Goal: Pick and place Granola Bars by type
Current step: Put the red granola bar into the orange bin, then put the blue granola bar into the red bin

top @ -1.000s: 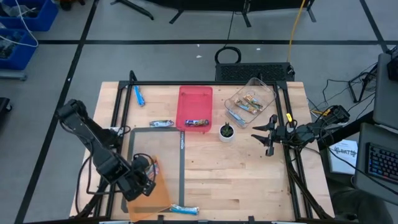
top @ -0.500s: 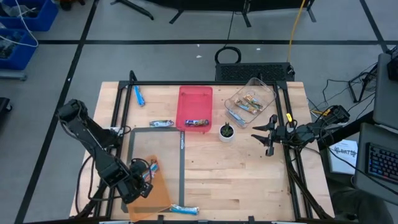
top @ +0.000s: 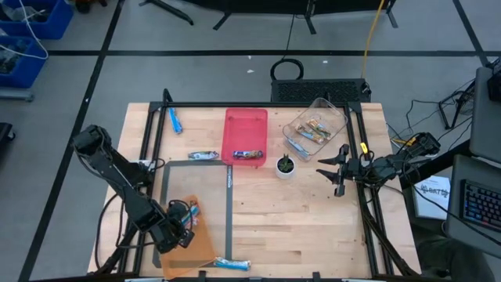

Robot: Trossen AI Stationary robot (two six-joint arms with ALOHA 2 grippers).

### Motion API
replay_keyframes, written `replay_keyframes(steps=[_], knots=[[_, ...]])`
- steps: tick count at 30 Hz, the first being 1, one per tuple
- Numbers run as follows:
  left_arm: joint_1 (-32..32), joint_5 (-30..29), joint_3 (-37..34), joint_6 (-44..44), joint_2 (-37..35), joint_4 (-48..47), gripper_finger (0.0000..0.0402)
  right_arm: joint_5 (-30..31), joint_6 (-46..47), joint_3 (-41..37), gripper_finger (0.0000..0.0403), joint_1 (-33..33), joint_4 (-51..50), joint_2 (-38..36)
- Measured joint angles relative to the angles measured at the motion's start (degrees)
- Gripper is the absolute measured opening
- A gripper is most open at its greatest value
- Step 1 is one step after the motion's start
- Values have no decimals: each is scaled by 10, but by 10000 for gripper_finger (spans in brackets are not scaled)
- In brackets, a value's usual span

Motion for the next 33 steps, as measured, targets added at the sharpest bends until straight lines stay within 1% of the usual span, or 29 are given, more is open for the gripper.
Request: replay_keyframes(steps=[6,12,17,22,26,30,33], knots=[[0,3,-13,4,0,15,7,0,0,0,142,0,0,0],[0,-3,-13,17,0,23,34,0,0,0,142,0,0,0],[0,-8,-13,18,0,26,70,0,0,0,142,0,0,0],[1,-8,-13,18,0,26,117,0,0,0,142,0,0,0],[8,13,-13,14,-6,33,152,0,0,0,142,0,0,0],[22,7,-8,24,-31,43,174,0,0,0,142,0,0,0],[38,-4,-4,47,-60,41,181,0,0,0,142,0,0,0]])
